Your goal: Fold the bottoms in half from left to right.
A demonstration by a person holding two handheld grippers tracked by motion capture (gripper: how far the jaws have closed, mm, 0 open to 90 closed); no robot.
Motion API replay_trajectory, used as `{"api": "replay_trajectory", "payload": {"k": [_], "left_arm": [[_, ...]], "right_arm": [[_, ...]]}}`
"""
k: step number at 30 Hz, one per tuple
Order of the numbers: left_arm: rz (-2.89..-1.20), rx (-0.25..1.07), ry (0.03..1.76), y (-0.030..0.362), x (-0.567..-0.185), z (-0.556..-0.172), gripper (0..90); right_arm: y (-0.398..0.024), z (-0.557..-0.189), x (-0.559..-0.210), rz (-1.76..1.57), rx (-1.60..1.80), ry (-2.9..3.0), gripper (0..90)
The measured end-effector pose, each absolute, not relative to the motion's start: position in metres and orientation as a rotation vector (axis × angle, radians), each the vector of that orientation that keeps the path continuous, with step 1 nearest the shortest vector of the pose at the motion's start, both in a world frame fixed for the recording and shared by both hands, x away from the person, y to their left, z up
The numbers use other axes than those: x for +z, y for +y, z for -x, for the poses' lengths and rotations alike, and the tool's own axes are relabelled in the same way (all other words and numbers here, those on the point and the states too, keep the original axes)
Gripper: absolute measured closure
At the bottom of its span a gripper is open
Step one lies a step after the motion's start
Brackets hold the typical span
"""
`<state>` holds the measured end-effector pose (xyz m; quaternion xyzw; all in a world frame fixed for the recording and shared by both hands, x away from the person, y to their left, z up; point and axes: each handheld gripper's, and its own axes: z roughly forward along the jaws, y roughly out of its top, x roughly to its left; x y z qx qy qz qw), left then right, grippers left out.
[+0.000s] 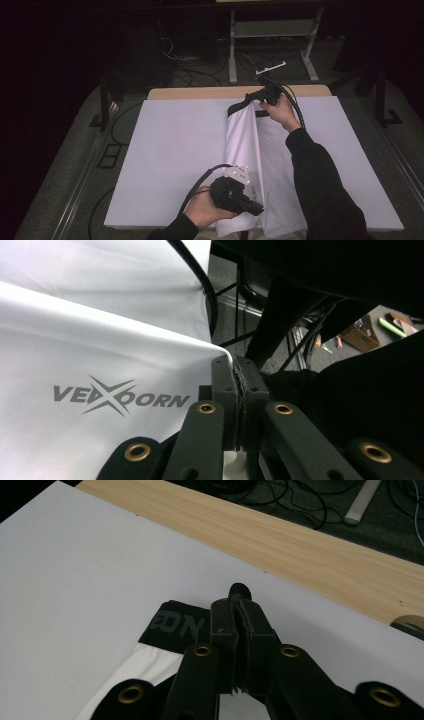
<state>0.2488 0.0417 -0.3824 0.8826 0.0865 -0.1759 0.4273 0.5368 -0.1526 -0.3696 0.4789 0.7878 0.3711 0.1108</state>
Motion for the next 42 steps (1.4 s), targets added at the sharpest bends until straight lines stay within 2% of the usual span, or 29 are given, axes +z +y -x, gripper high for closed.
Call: {"api": "replay_trajectory", "payload": {"k": [42], "left_arm": [[-2.161, -0.495, 0.13, -0.022, -0.392, -0.264, 87.7]], "right_arm": [[-0.201, -0.538, -0.375, -1.47, 1.033, 2.28, 84.6]]}}
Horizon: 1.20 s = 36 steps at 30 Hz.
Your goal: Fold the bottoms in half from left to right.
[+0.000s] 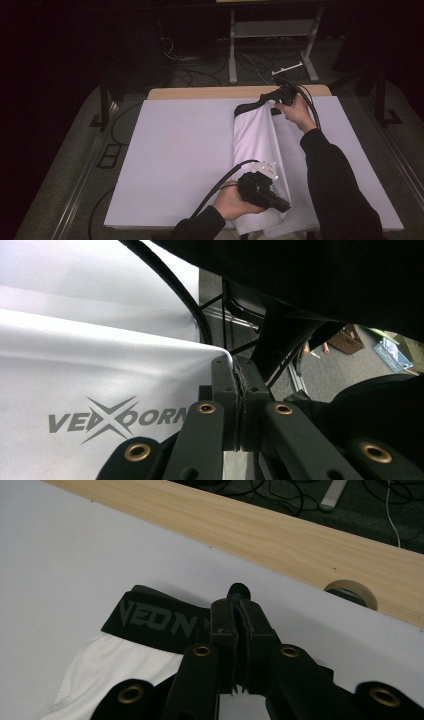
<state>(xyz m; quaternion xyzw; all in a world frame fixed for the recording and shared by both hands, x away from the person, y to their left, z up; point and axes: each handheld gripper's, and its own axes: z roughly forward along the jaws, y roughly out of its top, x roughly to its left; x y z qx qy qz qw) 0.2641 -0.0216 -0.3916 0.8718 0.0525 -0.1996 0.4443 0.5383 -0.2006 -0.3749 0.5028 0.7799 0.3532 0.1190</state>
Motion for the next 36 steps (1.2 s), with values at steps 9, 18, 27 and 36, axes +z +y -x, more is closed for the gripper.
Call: {"api": "replay_trajectory", "payload": {"k": [9, 18, 27, 36], "left_arm": [[-2.161, -0.502, 0.12, -0.032, -0.396, -0.266, 87.7], [-2.15, -0.514, 0.114, -0.045, -0.401, -0.267, 87.7], [-2.14, -0.532, 0.117, -0.057, -0.409, -0.27, 87.7], [-2.139, -0.538, 0.117, -0.064, -0.414, -0.27, 87.7]], "right_arm": [[-0.212, -0.539, -0.376, -1.478, 1.014, 2.273, 84.3], [-0.222, -0.537, -0.388, -1.503, 0.989, 2.27, 84.4], [-0.229, -0.538, -0.397, -1.524, 0.963, 2.279, 84.3], [-0.234, -0.539, -0.402, -1.527, 0.935, 2.284, 84.3]]}}
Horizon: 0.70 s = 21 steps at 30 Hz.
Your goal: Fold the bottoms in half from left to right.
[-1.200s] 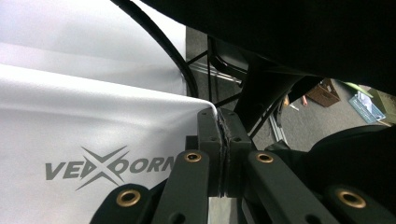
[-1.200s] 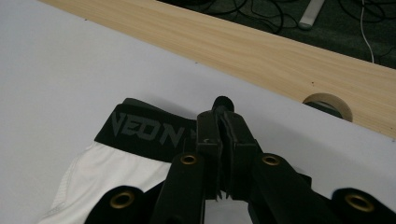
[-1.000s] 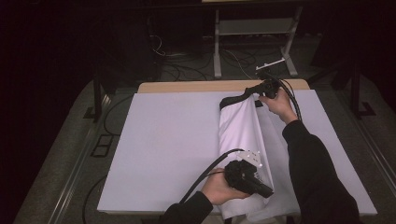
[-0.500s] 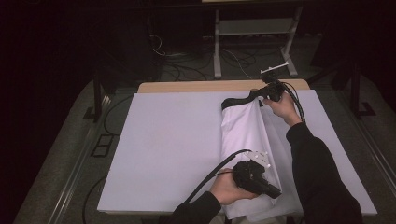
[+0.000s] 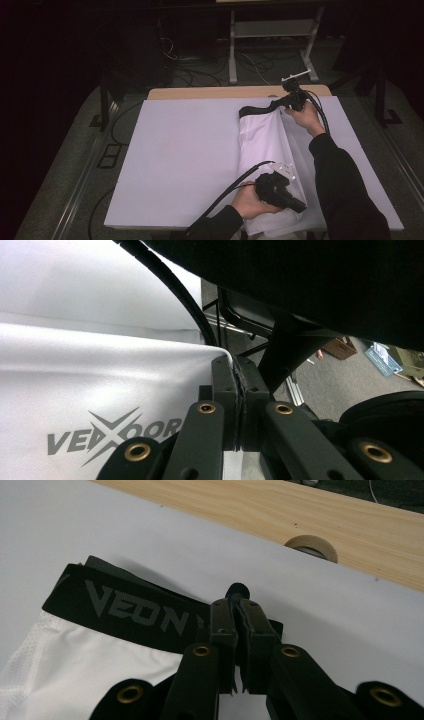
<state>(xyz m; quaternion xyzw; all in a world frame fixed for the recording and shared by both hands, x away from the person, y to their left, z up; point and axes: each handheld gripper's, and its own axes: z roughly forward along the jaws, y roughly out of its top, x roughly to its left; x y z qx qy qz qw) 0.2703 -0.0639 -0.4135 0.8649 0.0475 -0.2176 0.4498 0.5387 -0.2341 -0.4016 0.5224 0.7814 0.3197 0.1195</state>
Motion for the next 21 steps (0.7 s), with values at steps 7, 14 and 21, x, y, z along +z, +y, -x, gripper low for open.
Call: {"api": "replay_trajectory", "payload": {"k": [7, 14, 21], "left_arm": [[-2.138, -0.543, 0.108, -0.069, -0.417, -0.271, 87.6], [-2.136, -0.545, 0.116, -0.076, -0.422, -0.272, 87.7], [-2.121, -0.529, 0.101, -0.085, -0.423, -0.275, 87.7]], "right_arm": [[-0.238, -0.539, -0.41, -1.528, 0.891, 2.303, 83.9], [-0.241, -0.54, -0.415, -1.536, 0.903, 2.308, 83.1], [-0.244, -0.538, -0.416, -1.525, 0.916, 2.331, 78.6]]}}
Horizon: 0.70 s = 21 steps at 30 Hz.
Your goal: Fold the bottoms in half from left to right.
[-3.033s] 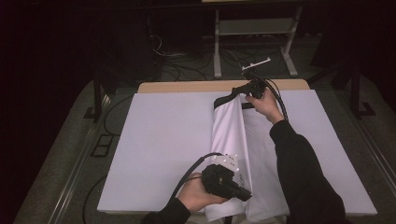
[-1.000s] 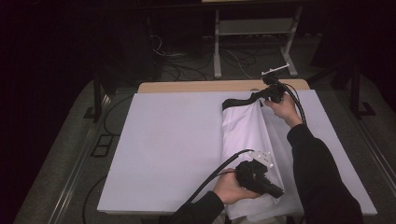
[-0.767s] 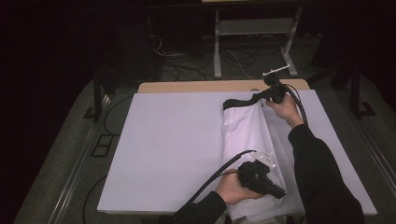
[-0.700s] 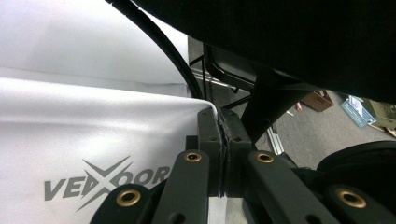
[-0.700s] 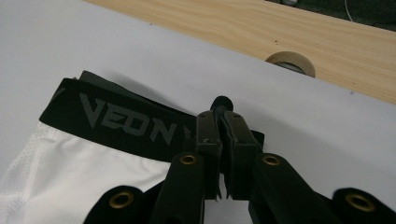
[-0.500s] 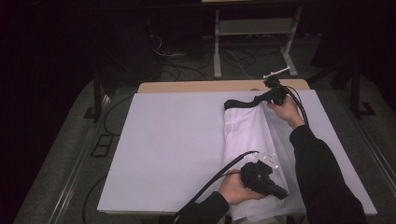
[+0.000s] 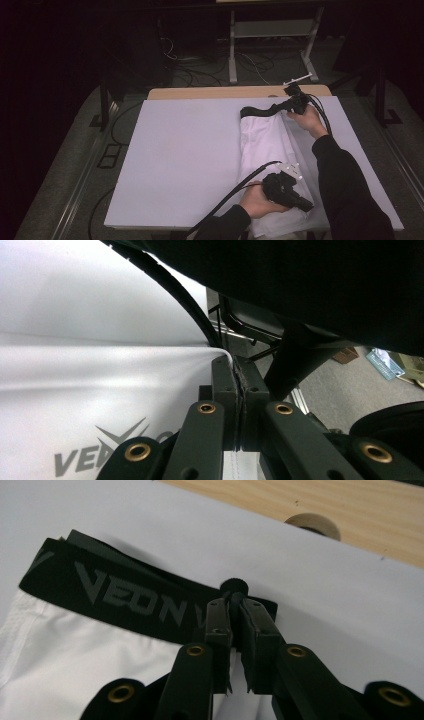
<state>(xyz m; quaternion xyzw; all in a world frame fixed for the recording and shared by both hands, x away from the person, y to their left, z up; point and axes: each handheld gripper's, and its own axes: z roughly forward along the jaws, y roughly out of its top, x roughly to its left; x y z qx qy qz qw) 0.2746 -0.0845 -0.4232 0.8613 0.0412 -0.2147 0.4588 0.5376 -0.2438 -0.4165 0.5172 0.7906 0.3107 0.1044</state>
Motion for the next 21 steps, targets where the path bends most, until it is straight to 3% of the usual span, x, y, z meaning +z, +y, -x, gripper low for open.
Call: {"api": "replay_trajectory", "payload": {"k": [9, 10, 14, 15, 21], "left_arm": [[-2.126, -0.528, 0.092, -0.094, -0.427, -0.274, 87.7], [-2.127, -0.526, 0.093, -0.096, -0.428, -0.274, 87.8], [-2.133, -0.528, 0.079, -0.101, -0.427, -0.274, 87.7], [-2.133, -0.528, 0.078, -0.102, -0.427, -0.274, 87.7], [-2.145, -0.533, 0.066, -0.109, -0.429, -0.274, 87.7]], "right_arm": [[-0.257, -0.528, -0.414, -1.509, 0.929, 2.322, 60.1], [-0.259, -0.526, -0.411, -1.503, 0.946, 2.319, 54.1], [-0.26, -0.523, -0.408, -1.499, 0.968, 2.32, 44.3], [-0.261, -0.52, -0.405, -1.489, 0.992, 2.322, 37.0], [-0.263, -0.515, -0.4, -1.47, 1.023, 2.327, 22.1]]}}
